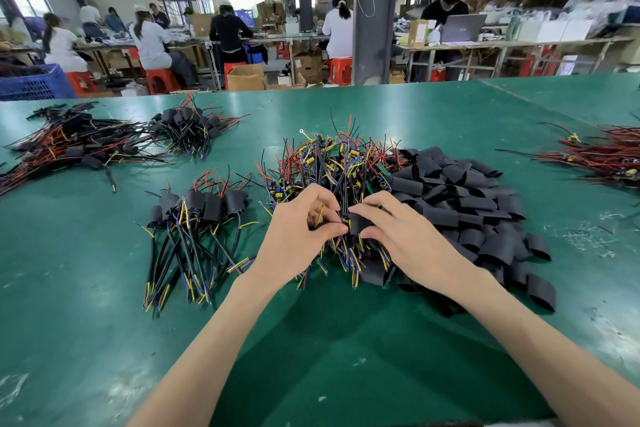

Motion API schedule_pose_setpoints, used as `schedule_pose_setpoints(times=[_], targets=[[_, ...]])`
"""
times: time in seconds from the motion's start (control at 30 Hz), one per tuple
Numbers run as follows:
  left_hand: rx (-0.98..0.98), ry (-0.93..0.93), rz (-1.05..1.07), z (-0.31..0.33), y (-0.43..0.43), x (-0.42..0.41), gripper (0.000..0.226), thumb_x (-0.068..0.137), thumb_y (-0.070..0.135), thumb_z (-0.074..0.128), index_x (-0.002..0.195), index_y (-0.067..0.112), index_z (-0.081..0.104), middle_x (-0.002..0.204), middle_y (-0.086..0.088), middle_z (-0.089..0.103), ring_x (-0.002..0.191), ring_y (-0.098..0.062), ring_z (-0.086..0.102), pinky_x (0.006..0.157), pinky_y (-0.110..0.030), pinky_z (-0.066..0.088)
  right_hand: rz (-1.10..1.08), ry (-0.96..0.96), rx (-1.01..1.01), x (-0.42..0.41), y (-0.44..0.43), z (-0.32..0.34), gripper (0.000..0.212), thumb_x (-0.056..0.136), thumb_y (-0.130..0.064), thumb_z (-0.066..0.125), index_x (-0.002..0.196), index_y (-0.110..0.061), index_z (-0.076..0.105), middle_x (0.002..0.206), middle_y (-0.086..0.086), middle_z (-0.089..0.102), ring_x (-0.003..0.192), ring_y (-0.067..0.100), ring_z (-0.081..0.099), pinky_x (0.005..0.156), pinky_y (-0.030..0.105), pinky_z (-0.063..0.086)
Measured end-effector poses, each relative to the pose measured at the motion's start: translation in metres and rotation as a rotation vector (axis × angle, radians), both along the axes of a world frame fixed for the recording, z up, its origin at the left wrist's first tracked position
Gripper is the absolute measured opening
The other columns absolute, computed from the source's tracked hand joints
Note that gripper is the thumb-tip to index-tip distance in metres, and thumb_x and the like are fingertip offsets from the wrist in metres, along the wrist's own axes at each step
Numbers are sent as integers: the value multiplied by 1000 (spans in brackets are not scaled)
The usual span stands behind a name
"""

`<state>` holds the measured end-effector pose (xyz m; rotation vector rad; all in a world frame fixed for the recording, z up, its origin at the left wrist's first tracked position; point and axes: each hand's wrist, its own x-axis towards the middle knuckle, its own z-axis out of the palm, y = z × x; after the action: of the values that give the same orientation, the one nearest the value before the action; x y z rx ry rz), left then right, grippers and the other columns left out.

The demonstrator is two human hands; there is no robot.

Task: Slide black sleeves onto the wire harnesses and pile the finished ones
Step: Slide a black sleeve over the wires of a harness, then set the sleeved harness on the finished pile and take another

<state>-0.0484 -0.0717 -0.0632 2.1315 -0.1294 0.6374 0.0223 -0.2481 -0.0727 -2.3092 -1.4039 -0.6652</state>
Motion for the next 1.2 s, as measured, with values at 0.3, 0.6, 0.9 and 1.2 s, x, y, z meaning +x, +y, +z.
schedule_pose_setpoints(times=[0.3, 0.6, 0.9, 1.2], targets=[[23, 50, 53, -4, 1, 3, 28, 72, 9, 79, 82, 30, 63, 69, 12, 64, 56, 0, 44, 61, -6, 38, -27, 2, -46, -4, 0, 4, 30, 85, -18, 64, 112, -4, 64, 106, 12, 61, 75, 29, 60, 71, 36, 44], [72, -53, 80, -4, -4, 2, 21, 70, 6, 79, 77, 21, 66, 67, -4, 65, 62, 7, 52, 64, -5, 37, -36, 64, -58, 1, 0, 0, 32, 94, -17, 55, 124, -6, 56, 119, 9, 54, 85, 34, 59, 78, 45, 47], [47, -39, 71, -5, -5, 2, 42, 72, 3, 76, 85, 36, 53, 68, 7, 64, 60, 2, 47, 65, -5, 37, 5, 53, -24, -5, 0, 6, 32, 87, -16, 64, 116, -2, 63, 111, 13, 61, 83, 33, 61, 74, 42, 51], [170, -84, 112, -7, -1, 7, 13, 72, 6, 78, 82, 13, 74, 71, -1, 60, 63, -9, 52, 62, -12, 37, 10, 39, 16, -4, 1, 4, 36, 91, -29, 56, 118, -7, 61, 114, 7, 60, 89, 27, 61, 78, 37, 46]])
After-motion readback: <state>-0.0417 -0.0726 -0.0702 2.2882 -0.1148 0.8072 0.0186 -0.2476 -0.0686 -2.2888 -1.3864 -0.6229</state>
